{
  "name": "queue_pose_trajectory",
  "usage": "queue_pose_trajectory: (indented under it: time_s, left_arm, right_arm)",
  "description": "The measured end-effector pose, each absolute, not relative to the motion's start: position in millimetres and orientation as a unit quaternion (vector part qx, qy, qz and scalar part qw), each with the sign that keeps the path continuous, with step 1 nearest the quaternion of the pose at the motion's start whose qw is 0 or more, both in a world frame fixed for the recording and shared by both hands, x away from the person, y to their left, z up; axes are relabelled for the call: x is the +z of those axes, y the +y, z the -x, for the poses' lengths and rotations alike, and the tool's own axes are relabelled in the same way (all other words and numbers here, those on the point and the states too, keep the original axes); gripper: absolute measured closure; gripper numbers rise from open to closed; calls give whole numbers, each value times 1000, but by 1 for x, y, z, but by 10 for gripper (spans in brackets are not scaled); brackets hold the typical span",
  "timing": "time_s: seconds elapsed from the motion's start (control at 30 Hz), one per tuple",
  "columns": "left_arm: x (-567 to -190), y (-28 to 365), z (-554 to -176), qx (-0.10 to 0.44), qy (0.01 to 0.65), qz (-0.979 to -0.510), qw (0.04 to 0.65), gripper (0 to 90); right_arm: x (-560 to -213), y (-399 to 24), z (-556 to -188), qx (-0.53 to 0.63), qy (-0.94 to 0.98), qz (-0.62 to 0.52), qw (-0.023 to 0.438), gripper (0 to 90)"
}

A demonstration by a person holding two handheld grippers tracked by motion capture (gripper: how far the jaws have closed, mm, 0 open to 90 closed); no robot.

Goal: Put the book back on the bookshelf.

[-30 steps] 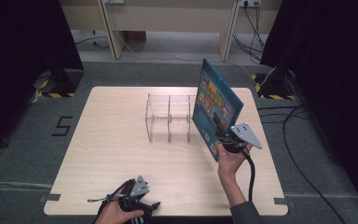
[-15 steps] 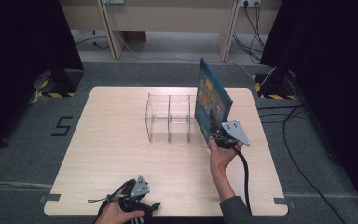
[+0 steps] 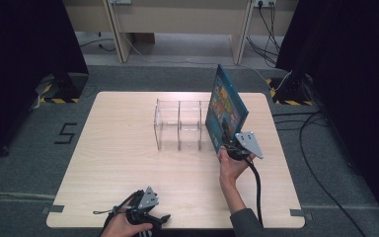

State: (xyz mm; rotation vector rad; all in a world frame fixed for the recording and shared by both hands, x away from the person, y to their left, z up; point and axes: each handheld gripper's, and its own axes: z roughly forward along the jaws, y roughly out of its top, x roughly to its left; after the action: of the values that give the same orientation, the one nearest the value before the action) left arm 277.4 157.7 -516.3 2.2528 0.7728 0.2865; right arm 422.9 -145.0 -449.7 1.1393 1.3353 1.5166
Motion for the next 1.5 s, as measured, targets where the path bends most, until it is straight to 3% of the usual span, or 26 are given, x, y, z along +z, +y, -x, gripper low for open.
queue_pose_trajectory:
  time_s: [0.27,0.57,0.93,1.07,1.5]
  left_arm:
    - [-516,158,-277,111,299,-876,363,136]
    - [-516,158,-277,111,300,-875,363,135]
    - [-517,156,-278,110,298,-875,366,131]
    - [-517,157,-278,111,296,-875,366,132]
    - [-517,157,-278,110,296,-876,365,131]
  right_arm:
    - [-451,-146,-420,603,521,-460,391,794]
    - [-451,-148,-417,582,547,-459,388,708]
    - [-450,-160,-406,579,580,-458,344,590]
    - [-451,-163,-399,577,584,-452,349,534]
    - [-464,-181,-376,558,610,-478,298,459]
